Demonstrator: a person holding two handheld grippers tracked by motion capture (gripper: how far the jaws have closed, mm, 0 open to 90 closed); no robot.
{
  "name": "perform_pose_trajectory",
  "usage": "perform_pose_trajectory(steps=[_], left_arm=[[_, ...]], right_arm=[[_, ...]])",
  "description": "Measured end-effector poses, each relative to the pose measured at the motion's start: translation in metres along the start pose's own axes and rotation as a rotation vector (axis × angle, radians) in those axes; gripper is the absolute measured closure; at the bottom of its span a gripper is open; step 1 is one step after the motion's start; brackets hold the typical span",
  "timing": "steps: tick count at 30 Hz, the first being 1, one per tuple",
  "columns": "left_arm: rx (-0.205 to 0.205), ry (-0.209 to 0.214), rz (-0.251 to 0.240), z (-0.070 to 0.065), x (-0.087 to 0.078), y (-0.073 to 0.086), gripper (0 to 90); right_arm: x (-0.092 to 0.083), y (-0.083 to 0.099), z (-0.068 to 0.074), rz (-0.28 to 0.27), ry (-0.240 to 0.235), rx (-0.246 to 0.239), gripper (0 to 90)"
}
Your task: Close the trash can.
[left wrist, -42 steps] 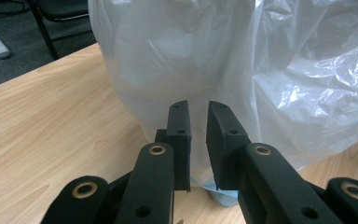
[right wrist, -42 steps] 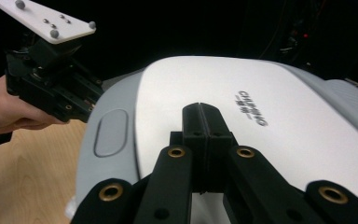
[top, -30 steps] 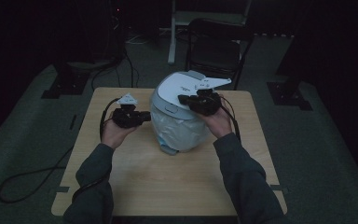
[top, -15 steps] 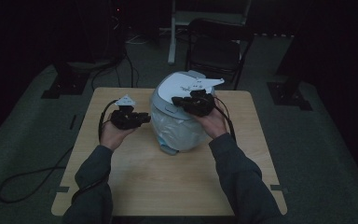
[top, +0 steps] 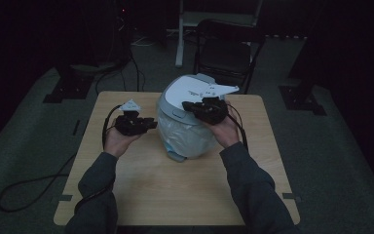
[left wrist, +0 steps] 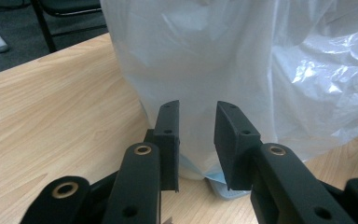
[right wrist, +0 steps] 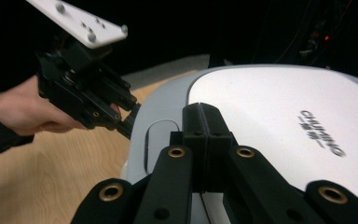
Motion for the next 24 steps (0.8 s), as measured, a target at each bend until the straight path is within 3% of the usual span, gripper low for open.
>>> perform_pose_trajectory(steps=[4, 12, 19, 24], left_arm=[[-0.009, -0.002, -0.001, 0.001, -0.001, 0.002, 69.7], [-0.014, -0.002, 0.002, 0.000, 0.001, 0.004, 65.5], [-0.018, -0.005, 0.004, 0.000, 0.001, 0.007, 64.0], [-0.026, -0.012, 0.009, 0.001, -0.003, 0.013, 63.7]], right_arm=[[-0.016, 0.005, 0.002, -0.042, -0.032, 0.012, 90.0], [-0.034, 0.031, 0.010, -0.034, -0.054, -0.015, 88.7], [-0.046, 0.046, 0.009, -0.029, -0.050, -0.005, 88.4], [-0.059, 0.056, 0.007, -0.028, -0.016, -0.010, 87.9]])
Point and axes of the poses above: each handheld gripper's, and its own axes: x roughly forward along the jaws, y roughly out of its underside, z roughly to its left, the point moved 1 cm from there along x, roughly forward along the jaws, and after that the axes turned 14 degrees about x, right-handed, at the moved point
